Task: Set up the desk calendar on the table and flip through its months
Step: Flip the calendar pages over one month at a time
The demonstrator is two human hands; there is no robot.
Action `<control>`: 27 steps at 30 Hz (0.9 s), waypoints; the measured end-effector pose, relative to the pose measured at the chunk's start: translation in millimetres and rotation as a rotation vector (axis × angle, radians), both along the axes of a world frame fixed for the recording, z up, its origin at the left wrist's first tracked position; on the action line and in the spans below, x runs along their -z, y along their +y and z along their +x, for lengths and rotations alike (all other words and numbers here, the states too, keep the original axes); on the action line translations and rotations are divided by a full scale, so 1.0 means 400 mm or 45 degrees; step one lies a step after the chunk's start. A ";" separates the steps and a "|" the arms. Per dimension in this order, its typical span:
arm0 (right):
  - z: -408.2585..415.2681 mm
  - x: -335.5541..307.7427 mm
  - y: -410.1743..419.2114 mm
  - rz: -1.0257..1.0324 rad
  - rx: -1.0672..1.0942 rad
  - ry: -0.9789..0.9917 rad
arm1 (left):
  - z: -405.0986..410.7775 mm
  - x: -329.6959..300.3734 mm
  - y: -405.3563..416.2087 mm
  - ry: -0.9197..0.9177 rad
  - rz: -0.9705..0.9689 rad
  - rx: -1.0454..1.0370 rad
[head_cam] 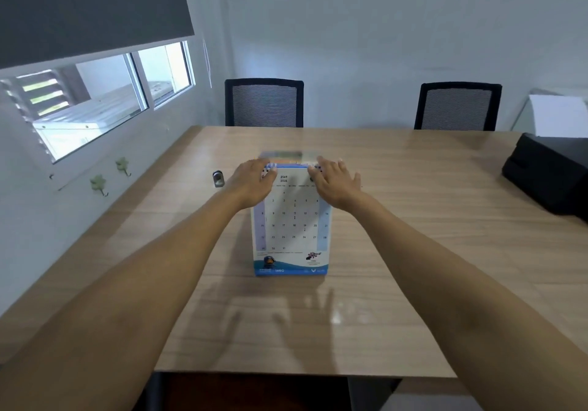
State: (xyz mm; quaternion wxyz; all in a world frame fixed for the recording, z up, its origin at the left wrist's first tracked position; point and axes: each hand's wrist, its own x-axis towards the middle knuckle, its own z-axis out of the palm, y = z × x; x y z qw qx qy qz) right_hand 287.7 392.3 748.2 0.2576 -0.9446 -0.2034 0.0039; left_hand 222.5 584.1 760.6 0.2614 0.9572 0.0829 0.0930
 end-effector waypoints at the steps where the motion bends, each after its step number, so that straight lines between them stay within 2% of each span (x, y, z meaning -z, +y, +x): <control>1: -0.001 0.002 0.002 -0.002 0.002 -0.007 | -0.001 -0.003 -0.005 0.005 -0.018 0.000; 4: 0.003 0.009 0.005 0.126 0.023 -0.011 | 0.005 0.001 -0.016 -0.026 -0.210 -0.028; 6: 0.003 0.020 0.007 0.412 0.095 0.072 | 0.012 0.021 -0.009 -0.076 -0.458 -0.183; 9: -0.009 0.037 0.011 0.924 0.284 0.477 | -0.030 0.028 -0.024 -0.056 -0.865 -0.426; 11: -0.025 0.050 0.006 1.071 0.303 0.734 | -0.058 0.033 -0.045 0.000 -1.126 -0.419; 14: -0.051 0.059 -0.003 1.203 0.274 0.860 | -0.082 0.055 -0.047 0.116 -1.394 -0.406; 17: -0.054 0.076 0.004 1.212 0.318 0.899 | -0.098 0.054 -0.047 0.174 -1.468 -0.443; 23: -0.083 0.052 -0.013 1.151 0.328 0.878 | -0.140 0.007 -0.085 0.165 -1.413 -0.341; 27: -0.111 0.019 -0.026 1.026 0.355 0.857 | -0.180 -0.023 -0.098 0.189 -1.175 -0.314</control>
